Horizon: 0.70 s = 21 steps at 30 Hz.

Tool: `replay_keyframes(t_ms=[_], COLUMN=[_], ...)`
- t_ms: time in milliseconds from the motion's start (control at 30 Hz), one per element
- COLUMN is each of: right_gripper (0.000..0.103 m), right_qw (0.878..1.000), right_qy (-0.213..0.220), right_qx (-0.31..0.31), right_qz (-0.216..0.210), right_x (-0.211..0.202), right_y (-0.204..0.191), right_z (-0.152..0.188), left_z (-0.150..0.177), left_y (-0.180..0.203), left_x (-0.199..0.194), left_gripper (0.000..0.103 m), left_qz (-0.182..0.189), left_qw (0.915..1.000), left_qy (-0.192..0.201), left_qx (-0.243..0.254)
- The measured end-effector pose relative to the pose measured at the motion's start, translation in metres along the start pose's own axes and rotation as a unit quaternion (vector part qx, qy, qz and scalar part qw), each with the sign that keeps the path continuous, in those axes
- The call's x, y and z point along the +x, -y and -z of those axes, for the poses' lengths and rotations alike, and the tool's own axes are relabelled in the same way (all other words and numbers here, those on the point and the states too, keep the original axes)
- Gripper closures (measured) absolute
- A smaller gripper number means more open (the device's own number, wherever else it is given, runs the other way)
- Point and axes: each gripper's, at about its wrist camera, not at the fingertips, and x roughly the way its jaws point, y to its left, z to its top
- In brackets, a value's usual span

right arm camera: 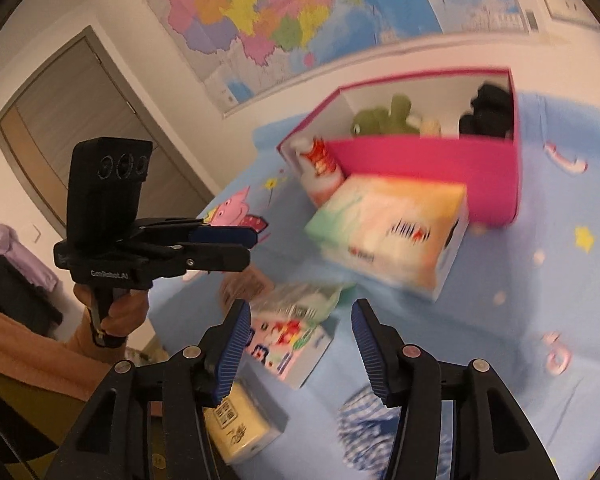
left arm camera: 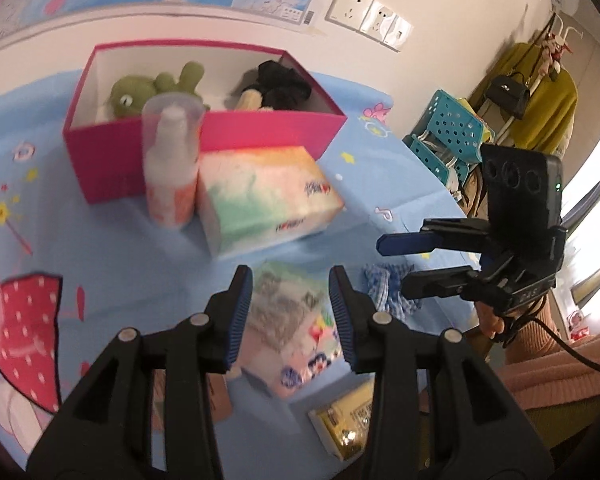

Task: Organize soft objects
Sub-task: 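Move the left gripper down toward the clear printed packet, then grasp the clear printed packet with the left gripper and lift it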

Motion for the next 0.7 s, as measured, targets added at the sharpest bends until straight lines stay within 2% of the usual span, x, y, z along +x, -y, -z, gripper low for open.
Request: replay_keyframes(t_ms=[333,700], right_gripper=[0.049,0.049], right_qw=[0.999,0.999], right_qy=[-0.03,-0.031], right_qx=[0.024,0.04], right_qz=[-0.004,-0.01], right_x=[0.022,0.019], right_y=[0.003,0.0], right_z=[0.02,0.031], left_z=[0.038,0.06], left_y=[-0.009,-0.007], left_x=[0.005,0.011], left_gripper=[0.062,0.062], left_qz=[0.012,0.025], left_qw=[0.9991,0.9978], left_qy=[-0.021,-0.04], left_qx=[-0.035,-0.046])
